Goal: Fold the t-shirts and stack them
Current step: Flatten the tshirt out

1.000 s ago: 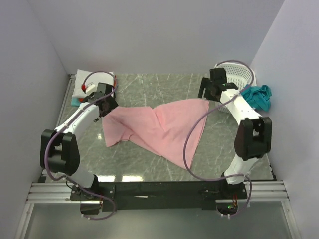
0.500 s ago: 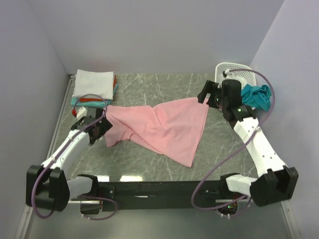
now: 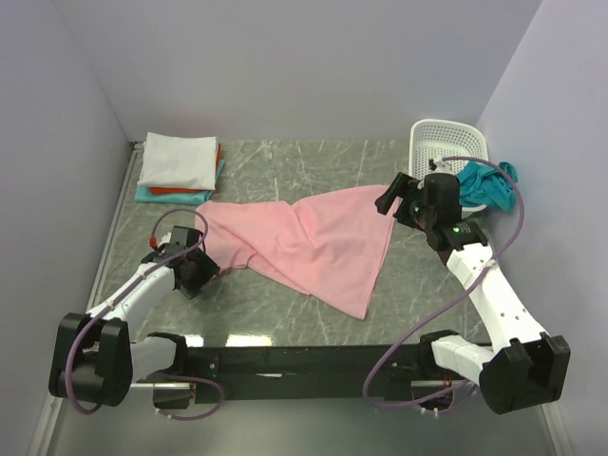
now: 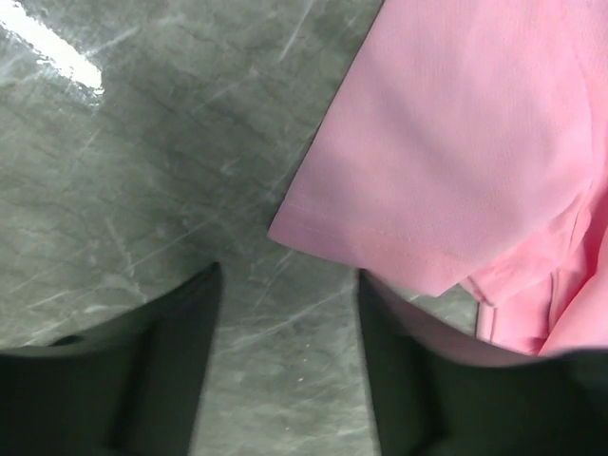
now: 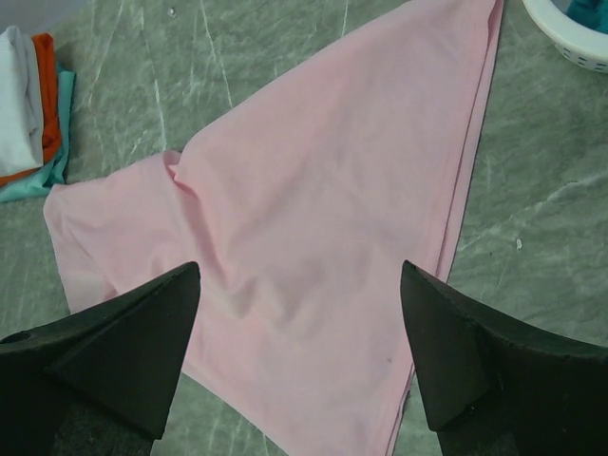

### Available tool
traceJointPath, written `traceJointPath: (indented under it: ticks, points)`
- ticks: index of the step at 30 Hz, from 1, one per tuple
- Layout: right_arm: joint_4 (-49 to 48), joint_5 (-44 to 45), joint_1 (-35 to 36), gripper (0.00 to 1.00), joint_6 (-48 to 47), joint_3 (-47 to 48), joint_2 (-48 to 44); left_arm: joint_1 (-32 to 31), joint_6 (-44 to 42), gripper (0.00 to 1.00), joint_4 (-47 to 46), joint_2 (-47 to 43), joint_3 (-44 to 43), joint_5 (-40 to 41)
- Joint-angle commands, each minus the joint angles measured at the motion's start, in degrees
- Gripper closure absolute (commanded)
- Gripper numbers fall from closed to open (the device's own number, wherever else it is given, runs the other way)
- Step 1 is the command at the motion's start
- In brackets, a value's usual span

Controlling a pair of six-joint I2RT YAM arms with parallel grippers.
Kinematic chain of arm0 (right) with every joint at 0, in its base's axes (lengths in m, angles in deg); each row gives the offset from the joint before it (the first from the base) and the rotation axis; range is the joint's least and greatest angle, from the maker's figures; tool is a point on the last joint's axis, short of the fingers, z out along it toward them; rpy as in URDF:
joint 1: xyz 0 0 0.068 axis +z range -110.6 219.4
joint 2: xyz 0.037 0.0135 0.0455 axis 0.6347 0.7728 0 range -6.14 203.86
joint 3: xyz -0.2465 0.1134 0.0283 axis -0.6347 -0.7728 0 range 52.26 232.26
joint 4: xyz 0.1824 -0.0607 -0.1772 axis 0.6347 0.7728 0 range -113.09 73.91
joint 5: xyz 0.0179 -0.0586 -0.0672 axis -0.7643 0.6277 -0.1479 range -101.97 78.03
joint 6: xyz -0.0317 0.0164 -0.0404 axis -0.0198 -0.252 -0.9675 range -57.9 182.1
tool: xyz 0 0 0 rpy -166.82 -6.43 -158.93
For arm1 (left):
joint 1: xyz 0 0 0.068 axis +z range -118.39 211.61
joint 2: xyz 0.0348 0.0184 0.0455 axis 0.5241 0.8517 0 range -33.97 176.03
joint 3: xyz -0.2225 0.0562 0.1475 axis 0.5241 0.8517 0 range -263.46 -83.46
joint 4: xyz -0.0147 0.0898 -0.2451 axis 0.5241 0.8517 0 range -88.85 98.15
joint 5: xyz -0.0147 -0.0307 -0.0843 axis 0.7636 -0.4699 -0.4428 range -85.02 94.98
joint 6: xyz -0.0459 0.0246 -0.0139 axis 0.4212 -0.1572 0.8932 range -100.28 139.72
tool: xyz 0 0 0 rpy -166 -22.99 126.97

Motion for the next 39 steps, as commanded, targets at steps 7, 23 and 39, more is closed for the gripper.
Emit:
traceJointPath:
  ticks: [7, 23, 39]
  points:
    - [-1.3, 1.44, -0.42, 0.09, -0.07, -0.14, -2.07, 0.23, 1.6, 0.41, -0.99, 4.57, -3.16, 4.51]
    - [7.02, 3.2, -0.33, 0.09, -2.97, -1.63, -5.23, 0.66, -2.87, 0.99, -5.2, 11.09, -5.19, 4.43]
    - [20.67, 7.51, 37.89, 0.21, 9.33, -16.75, -2.0, 0.66, -2.01, 0.99, -4.51, -9.39, 0.88, 11.89]
